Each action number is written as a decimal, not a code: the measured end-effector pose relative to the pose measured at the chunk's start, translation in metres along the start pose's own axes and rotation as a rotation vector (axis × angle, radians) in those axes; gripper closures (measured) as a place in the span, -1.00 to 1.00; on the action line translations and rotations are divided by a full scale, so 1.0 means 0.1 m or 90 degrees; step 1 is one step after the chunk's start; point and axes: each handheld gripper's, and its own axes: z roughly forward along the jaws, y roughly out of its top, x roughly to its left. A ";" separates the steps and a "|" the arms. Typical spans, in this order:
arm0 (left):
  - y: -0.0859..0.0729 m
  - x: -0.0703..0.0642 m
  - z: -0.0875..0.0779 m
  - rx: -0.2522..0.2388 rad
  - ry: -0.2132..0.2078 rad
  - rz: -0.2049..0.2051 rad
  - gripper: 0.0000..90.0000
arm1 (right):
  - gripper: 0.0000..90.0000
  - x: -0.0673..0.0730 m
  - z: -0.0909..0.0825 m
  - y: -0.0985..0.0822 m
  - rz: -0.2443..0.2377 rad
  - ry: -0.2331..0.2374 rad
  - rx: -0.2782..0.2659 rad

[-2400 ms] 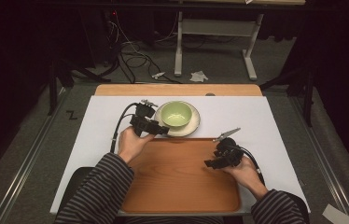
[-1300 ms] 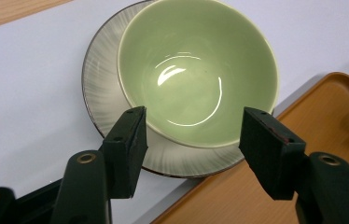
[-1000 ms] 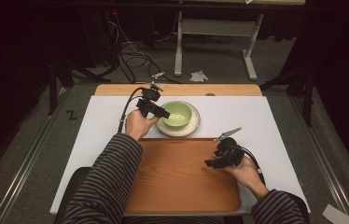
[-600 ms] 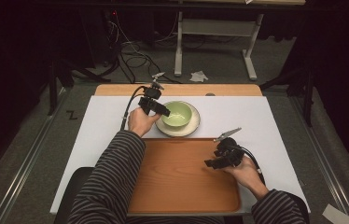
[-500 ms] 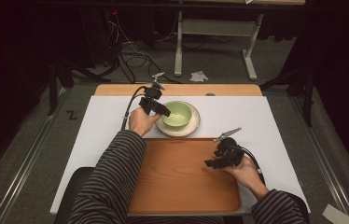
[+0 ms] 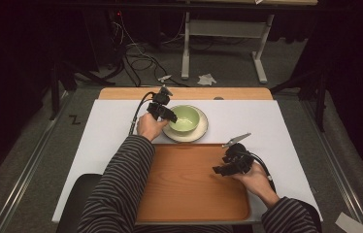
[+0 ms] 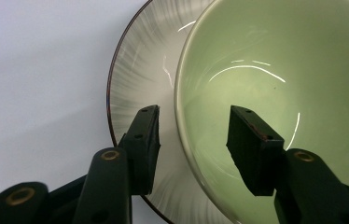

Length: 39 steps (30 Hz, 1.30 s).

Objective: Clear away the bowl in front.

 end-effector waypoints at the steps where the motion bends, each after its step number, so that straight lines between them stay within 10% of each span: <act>1: 0.00 0.00 0.01 -0.001 0.001 -0.002 0.22 | -0.11 0.00 0.00 0.00 0.000 0.000 -0.001; 39: 0.10 0.10 0.11 0.007 -0.028 -0.111 0.83 | -0.12 0.03 0.03 0.00 0.007 0.005 0.016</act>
